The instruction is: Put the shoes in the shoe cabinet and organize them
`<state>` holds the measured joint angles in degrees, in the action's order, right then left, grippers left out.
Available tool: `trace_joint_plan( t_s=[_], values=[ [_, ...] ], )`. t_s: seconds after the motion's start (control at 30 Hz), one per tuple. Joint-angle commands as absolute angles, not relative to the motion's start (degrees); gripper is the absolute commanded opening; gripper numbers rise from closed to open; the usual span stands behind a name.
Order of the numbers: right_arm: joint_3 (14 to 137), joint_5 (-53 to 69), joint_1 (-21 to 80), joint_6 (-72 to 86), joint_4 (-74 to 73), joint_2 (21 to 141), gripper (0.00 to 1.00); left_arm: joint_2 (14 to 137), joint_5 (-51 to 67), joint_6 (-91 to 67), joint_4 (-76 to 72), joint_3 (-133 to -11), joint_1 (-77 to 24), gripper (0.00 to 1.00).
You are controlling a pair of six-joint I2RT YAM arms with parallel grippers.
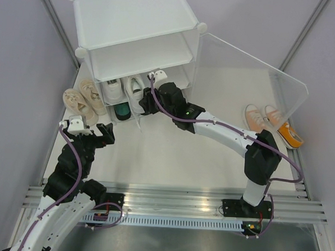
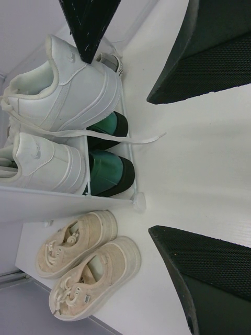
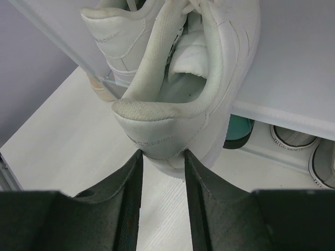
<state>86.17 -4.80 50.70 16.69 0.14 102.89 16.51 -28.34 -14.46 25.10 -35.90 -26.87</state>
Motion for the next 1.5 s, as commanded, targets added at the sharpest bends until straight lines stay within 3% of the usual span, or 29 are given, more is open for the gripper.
trace_joint_plan(
  t_s=[0.0,0.27,0.33,0.37,0.4,0.5,0.7,1.03,1.33,1.47],
  values=[
    [92.19,-6.15,50.1,15.21,4.66,107.22,0.39,17.05,-28.39,-12.74,22.76,-35.6,-27.07,1.0],
    [95.98,-7.47,49.75,14.59,3.96,110.83,0.39,17.23,-27.95,-12.83,22.76,-35.68,-27.07,1.0],
    [95.54,-6.6,49.66,13.89,4.22,110.57,0.46,17.05,-27.95,-12.83,22.76,-35.77,-27.07,1.0],
    [94.32,-5.81,49.66,13.63,4.48,110.22,0.52,17.14,-27.95,-12.92,22.68,-35.68,-27.07,0.99],
    [93.26,-4.06,49.75,13.45,5.96,109.17,0.66,17.05,-28.04,-12.92,22.68,-35.77,-27.07,1.0],
    [88.87,-2.38,49.83,12.83,9.91,106.45,0.8,17.14,-27.95,-12.92,22.68,-35.77,-27.07,0.99],
    [86.13,-0.44,50.54,10.55,12.04,106.43,0.9,17.31,-28.21,-12.92,22.68,-35.77,-27.07,1.0],
    [91.22,-2.19,51.59,10.46,13.45,112.93,0.93,18.54,-28.56,-12.83,22.67,-35.77,-27.07,0.99],
    [95.0,-13.35,54.49,11.77,14.5,117.85,0.94,19.16,-28.13,-12.83,22.5,-35.77,-27.07,0.99],
    [97.12,-19.15,54.67,13.79,14.76,120.32,0.89,19.34,-27.95,-12.83,22.5,-35.77,-27.07,0.99]
  ],
)
